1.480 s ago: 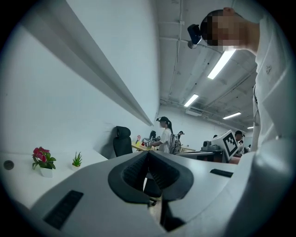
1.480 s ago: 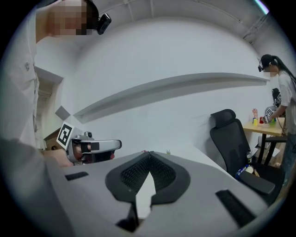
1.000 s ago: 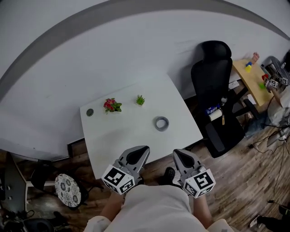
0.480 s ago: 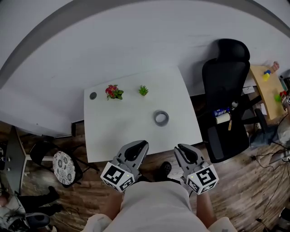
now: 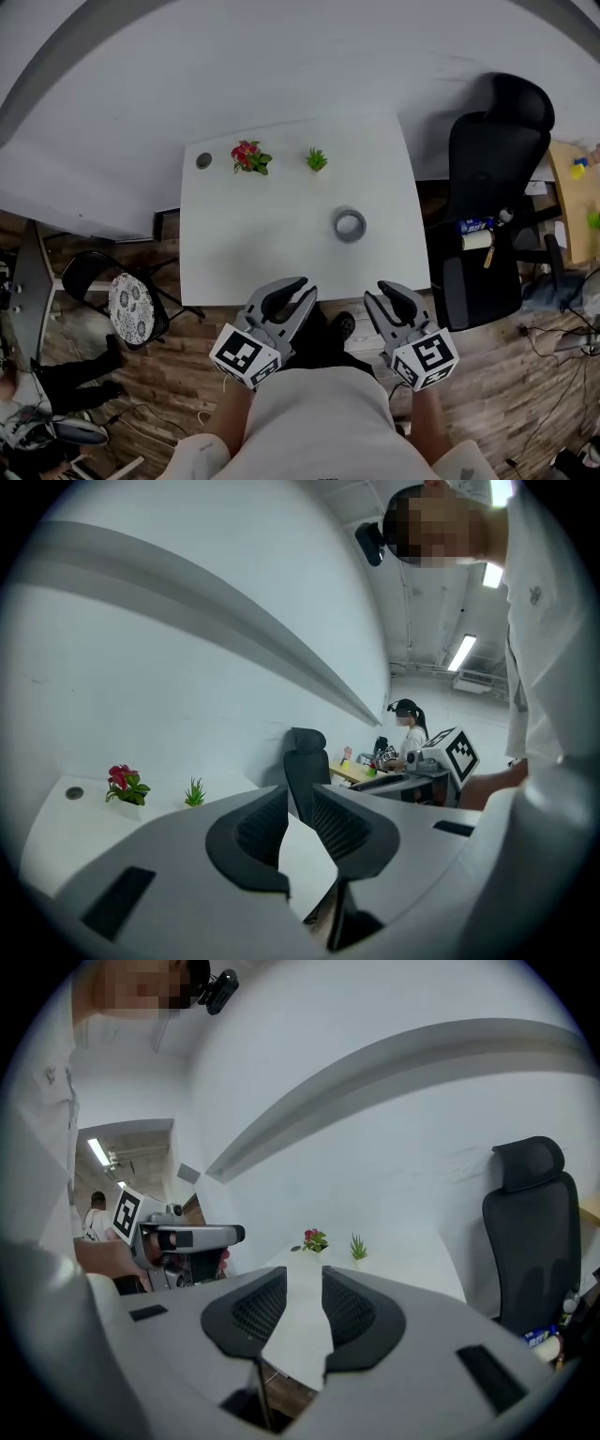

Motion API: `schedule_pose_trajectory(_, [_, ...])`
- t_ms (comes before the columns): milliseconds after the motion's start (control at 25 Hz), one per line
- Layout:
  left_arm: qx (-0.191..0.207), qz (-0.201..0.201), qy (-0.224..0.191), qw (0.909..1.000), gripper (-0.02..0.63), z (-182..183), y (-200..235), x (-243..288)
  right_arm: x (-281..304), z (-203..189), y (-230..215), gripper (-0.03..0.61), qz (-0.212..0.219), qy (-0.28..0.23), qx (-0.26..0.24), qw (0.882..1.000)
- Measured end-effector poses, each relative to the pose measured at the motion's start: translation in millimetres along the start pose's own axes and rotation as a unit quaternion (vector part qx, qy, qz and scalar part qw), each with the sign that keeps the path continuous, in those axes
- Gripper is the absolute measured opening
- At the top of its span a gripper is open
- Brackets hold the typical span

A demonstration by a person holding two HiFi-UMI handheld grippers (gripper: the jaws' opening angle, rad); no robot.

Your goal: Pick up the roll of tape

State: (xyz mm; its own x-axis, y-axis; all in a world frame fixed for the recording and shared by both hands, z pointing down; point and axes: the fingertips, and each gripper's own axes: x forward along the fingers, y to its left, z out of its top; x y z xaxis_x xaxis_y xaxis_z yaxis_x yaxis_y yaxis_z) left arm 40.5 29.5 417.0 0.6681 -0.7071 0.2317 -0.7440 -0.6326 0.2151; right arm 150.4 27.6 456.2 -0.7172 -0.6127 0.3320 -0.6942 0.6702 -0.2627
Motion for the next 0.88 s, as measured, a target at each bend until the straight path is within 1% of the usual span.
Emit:
schedule_pose_trajectory(80, [-0.001,0.003,0.001,1.0,0.091,-1,10,0,9,-2,0,0.125,0.001,0.01,0.001,1.0])
schedule_pose_trajectory(280, [0.006,-0.004,-0.008,0.9999,0.104,8,33,7,30,-3,-7,0.133,-0.019,0.034,0.002,0.999])
schedule_pose_trajectory(560, [0.015,-0.033,-0.006,0.9993,0.123,19,66,19,64,-1,-8,0.148,-0.031,0.068,-0.014,0.997])
schedule_pose_trajectory(760, [0.023,-0.06,-0.002,0.9979,0.124,25,85,25,92,-12,-18,0.152,-0.046,0.094,-0.011,0.994])
schedule_pose_trajectory(880, [0.022,-0.074,0.003,0.997,0.127,23,96,28,104,-23,-22,0.152,-0.053,0.119,-0.01,0.992])
